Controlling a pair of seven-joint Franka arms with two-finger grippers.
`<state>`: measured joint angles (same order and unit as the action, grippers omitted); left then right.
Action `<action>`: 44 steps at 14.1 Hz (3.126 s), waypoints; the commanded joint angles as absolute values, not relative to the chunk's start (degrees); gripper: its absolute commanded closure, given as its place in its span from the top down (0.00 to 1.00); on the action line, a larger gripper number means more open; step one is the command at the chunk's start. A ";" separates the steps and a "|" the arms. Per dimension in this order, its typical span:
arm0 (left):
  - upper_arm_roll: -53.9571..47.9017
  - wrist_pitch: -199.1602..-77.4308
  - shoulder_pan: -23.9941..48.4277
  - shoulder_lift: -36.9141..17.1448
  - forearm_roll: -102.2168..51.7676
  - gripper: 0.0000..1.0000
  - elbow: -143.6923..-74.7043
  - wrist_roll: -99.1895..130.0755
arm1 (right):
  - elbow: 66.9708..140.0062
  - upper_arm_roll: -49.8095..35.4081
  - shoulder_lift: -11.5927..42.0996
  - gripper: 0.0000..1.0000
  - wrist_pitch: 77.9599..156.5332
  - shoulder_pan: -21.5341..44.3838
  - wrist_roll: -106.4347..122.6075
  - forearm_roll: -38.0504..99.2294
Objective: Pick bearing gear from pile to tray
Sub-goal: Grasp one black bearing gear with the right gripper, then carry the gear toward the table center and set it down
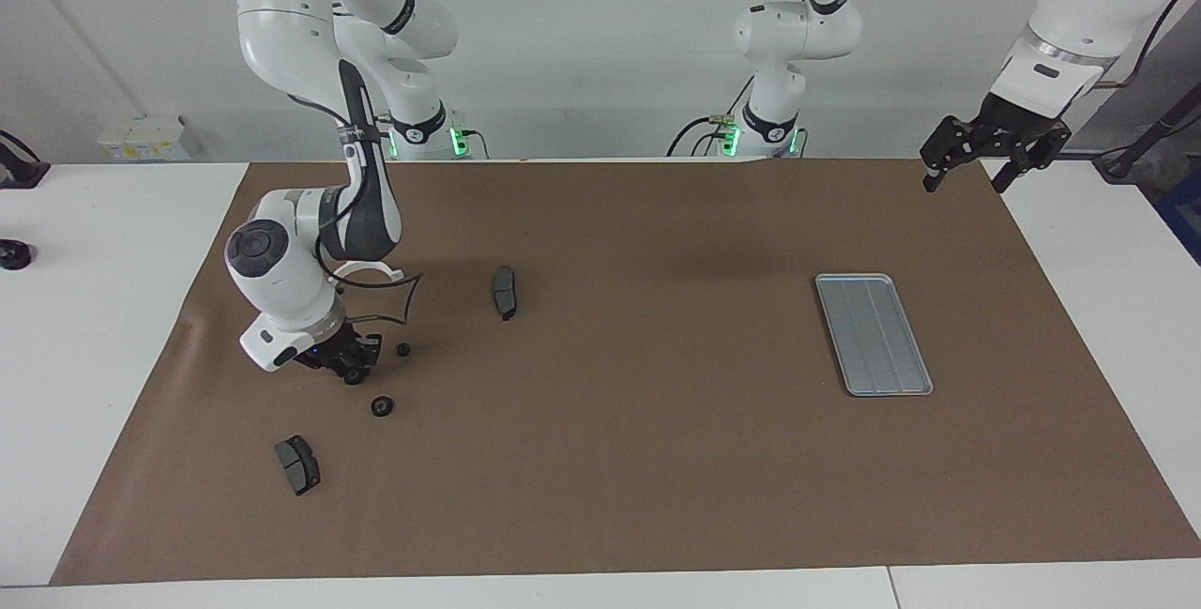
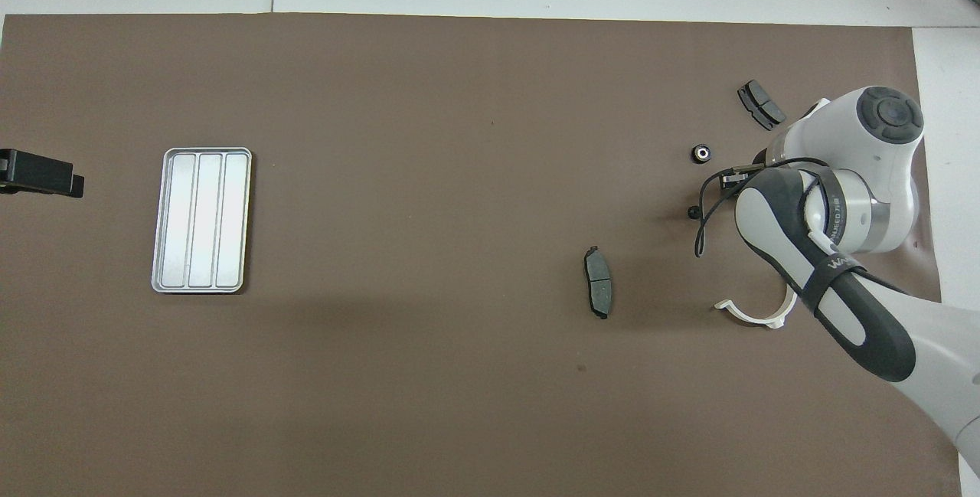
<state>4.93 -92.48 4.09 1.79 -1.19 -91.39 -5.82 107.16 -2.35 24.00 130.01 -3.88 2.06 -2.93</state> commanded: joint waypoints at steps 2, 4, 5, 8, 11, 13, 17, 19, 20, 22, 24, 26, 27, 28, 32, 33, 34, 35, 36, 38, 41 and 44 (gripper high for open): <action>4.66 -92.29 3.60 3.08 -0.70 1.00 -92.55 -6.06 | 107.93 -2.64 23.82 0.26 131.04 -4.66 3.87 -3.43; 4.66 -92.29 3.69 3.08 -0.70 1.00 -92.55 -6.06 | 107.67 -2.64 23.82 0.21 130.61 -4.66 3.87 -3.43; 4.66 -92.29 3.60 3.08 -0.70 1.00 -92.55 -6.06 | 107.58 -2.64 23.82 0.18 130.43 -4.57 3.87 -3.43; 4.66 -92.29 3.60 3.08 -0.70 1.00 -92.55 -6.06 | 107.14 -2.55 23.73 0.14 130.25 -4.57 3.87 -3.52; 4.66 -92.29 3.60 3.08 -0.70 1.00 -92.55 -6.07 | 104.60 -2.55 23.20 0.08 127.02 -3.26 3.52 -4.48; 4.66 -92.29 3.60 3.08 -0.70 1.00 -92.55 -6.06 | 103.36 -2.90 22.59 0.08 124.90 -2.29 3.34 -4.57; 4.66 -92.29 3.69 3.08 -0.70 1.00 -92.55 -6.06 | 101.35 -2.90 20.48 0.00 120.60 3.32 0.72 -4.31; 4.66 -92.29 3.69 3.08 -0.70 1.00 -92.55 -6.06 | 98.28 -2.90 20.57 0.00 117.26 6.84 -4.54 -4.31; 4.57 -92.37 3.69 3.08 -0.70 1.00 -92.55 -6.06 | 97.39 -2.90 20.65 0.00 116.55 8.68 -6.83 -3.70; 4.57 -92.90 3.87 2.99 -0.70 1.00 -92.55 -5.98 | 96.86 -2.90 20.65 0.00 116.63 12.20 -10.70 -3.43; 4.48 -93.60 3.78 2.99 -0.88 1.00 -92.46 -5.98 | 96.77 -2.99 20.65 0.00 117.16 15.63 -13.87 -3.43; 4.48 -93.69 4.57 3.16 -0.88 1.00 -93.42 -6.93 | 96.42 -3.08 20.74 0.00 117.77 18.97 -16.34 -2.47; 4.40 -95.00 4.83 3.16 -0.88 1.00 -93.60 -6.51 | 96.42 -3.25 20.74 0.00 118.73 20.12 -17.13 -1.07; 4.39 -95.36 5.36 3.16 -0.88 1.00 -93.69 -6.50 | 96.42 -3.34 20.74 0.00 119.70 21.35 -17.40 0.08; 3.08 -94.04 5.80 3.60 -0.88 1.00 -94.13 -5.89 | 96.42 -3.34 21.00 0.00 122.07 26.53 -18.80 1.31; 2.99 -93.78 5.80 3.60 -0.88 1.00 -94.04 -5.80 | 96.42 -3.34 21.09 0.00 122.86 27.85 -20.03 1.41; 2.99 -93.26 5.89 3.60 -0.97 1.00 -94.04 -5.63 | 96.42 -3.34 21.53 0.00 123.92 29.17 -20.82 1.41; 2.55 -93.51 5.37 3.69 -0.97 1.00 -94.30 -5.63 | 96.42 -3.34 22.23 0.00 125.40 30.31 -21.27 1.41; 0.72 -93.95 3.80 3.95 -1.05 1.00 -94.74 -5.63 | 96.50 -3.34 22.67 0.00 126.72 30.93 -21.36 1.41; -9.00 -94.48 -4.97 3.96 -1.32 1.00 -95.79 -5.36 | 96.42 -3.34 24.42 0.00 129.97 32.42 -21.36 1.32; -10.02 -96.06 -3.87 4.31 -1.32 1.00 -96.77 -0.63 | 96.42 -3.34 26.89 0.00 134.46 33.31 -21.36 1.23; -9.84 -96.33 -3.60 4.31 -1.49 1.00 -97.21 -0.18 | 96.50 -3.34 28.91 0.00 137.97 33.40 -21.36 1.05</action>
